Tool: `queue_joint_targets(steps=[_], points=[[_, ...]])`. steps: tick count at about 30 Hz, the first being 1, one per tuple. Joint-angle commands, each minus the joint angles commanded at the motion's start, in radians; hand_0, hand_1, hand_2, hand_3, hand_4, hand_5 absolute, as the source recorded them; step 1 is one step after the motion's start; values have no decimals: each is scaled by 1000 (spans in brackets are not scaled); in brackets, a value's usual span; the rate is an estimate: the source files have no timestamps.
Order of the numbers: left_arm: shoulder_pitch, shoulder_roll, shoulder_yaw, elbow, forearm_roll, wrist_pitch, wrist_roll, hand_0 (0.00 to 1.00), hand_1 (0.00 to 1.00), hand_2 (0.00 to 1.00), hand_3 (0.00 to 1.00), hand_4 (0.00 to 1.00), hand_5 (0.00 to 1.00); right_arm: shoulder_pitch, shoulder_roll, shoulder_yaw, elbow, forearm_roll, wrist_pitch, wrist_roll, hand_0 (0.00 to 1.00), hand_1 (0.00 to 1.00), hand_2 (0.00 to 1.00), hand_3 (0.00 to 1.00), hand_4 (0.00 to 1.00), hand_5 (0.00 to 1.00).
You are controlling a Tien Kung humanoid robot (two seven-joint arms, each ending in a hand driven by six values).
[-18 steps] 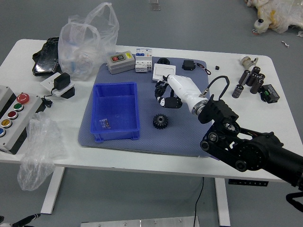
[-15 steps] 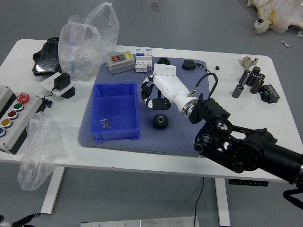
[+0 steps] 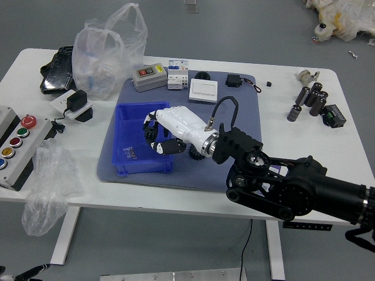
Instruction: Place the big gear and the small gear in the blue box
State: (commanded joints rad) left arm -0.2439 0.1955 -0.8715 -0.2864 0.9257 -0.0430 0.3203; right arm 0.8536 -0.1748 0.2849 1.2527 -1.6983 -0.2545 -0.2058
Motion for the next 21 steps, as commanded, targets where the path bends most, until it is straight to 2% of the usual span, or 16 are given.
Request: queue_joint_targets(steps=[1, 6, 7, 18, 19, 21], points=[[-1, 1, 0, 0, 1, 0, -1, 729, 697, 697, 742, 839, 698, 0, 0, 0, 0, 0, 6, -3, 292, 436, 494, 597, 494, 2], [-7, 5, 0, 1, 3, -1, -3, 729, 697, 697, 742, 839, 698, 1, 0, -5, -5, 16, 38, -14, 292, 436, 494, 597, 494, 2], [-6, 5, -1, 0, 4, -1, -2, 729, 697, 697, 742, 839, 697, 2, 1, -5, -6, 18, 42, -15, 337, 556, 680, 689, 336, 173], [-3, 6, -6, -1, 7, -1, 3, 729, 697, 697, 742, 839, 697, 2, 1, -8, -11, 24, 31, -4, 331, 566, 666, 676, 309, 148], [-3, 6, -5, 0, 6, -1, 2, 729, 697, 697, 742, 839, 697, 3, 1, -8, -11, 24, 29, -3, 333, 572, 694, 689, 348, 177], [-4, 7, -4, 0, 5, -1, 1, 729, 697, 697, 742, 839, 697, 3, 1, -8, -11, 23, 25, 0, 333, 572, 694, 689, 348, 177]])
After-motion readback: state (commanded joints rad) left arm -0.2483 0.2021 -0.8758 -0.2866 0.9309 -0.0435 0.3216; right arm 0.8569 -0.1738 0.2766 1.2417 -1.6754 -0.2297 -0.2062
